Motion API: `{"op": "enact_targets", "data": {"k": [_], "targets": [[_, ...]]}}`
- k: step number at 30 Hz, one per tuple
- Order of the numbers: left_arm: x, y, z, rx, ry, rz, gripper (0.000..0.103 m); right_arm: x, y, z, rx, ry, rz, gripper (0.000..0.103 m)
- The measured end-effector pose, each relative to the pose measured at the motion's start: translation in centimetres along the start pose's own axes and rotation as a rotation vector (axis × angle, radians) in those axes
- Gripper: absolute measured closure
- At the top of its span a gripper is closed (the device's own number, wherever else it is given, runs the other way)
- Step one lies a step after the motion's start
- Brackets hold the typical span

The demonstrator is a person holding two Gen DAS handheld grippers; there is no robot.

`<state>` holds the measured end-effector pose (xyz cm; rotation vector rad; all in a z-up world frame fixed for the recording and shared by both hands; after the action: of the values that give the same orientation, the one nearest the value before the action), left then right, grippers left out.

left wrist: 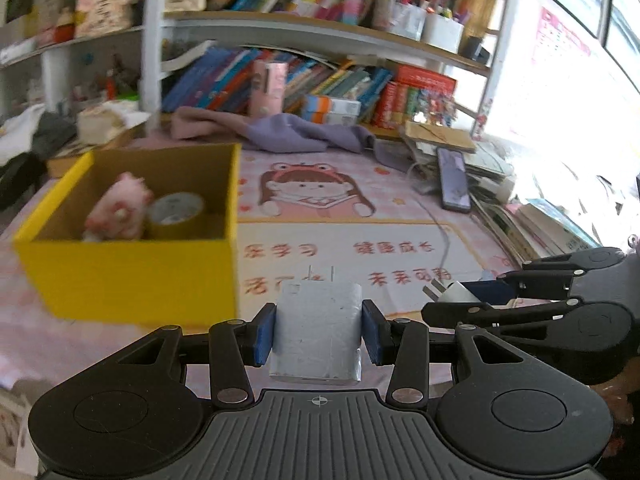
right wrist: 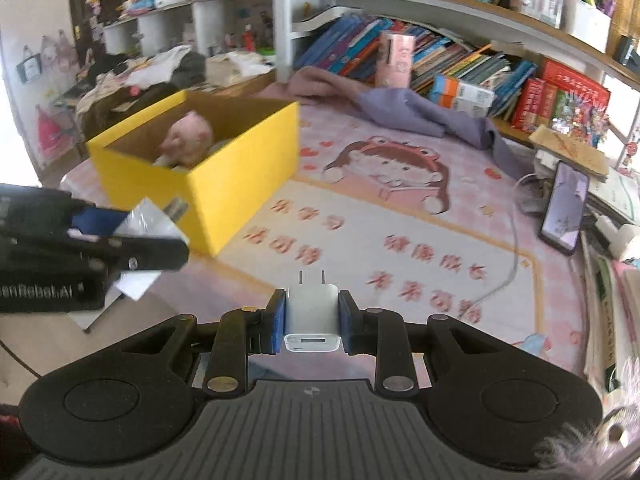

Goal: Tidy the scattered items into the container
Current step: 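Lift and carry both white chargers toward the yellow box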

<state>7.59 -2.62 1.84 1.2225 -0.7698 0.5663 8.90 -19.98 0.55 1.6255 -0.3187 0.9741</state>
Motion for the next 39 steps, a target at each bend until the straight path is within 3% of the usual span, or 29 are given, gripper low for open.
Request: {"op": "enact_targets", "data": {"k": [19,39], "targets": [[-3.2,5.7,-5.7,0.08,0.137,0.053,0.06,0.4,0.3,-8.6,0.141,0.133,-0.013,0.078],[-3.5,6.8,-11.2,0.143,0.238,0.053,0.06,3.0,-2.3,-13.5,0.228,0.213,-0.038,0.078]]}}
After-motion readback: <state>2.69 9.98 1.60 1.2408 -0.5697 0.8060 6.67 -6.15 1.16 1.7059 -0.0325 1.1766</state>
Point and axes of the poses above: each gripper's, at about its wrist camera, not at the fingertips, and y roughly against the way its jaws point, z to its right, x to its top, the point moved 1 cm from there along -y, roughly the way its jaws point, and after that the axes turned 1 degree about z, right-handed, at the moved point
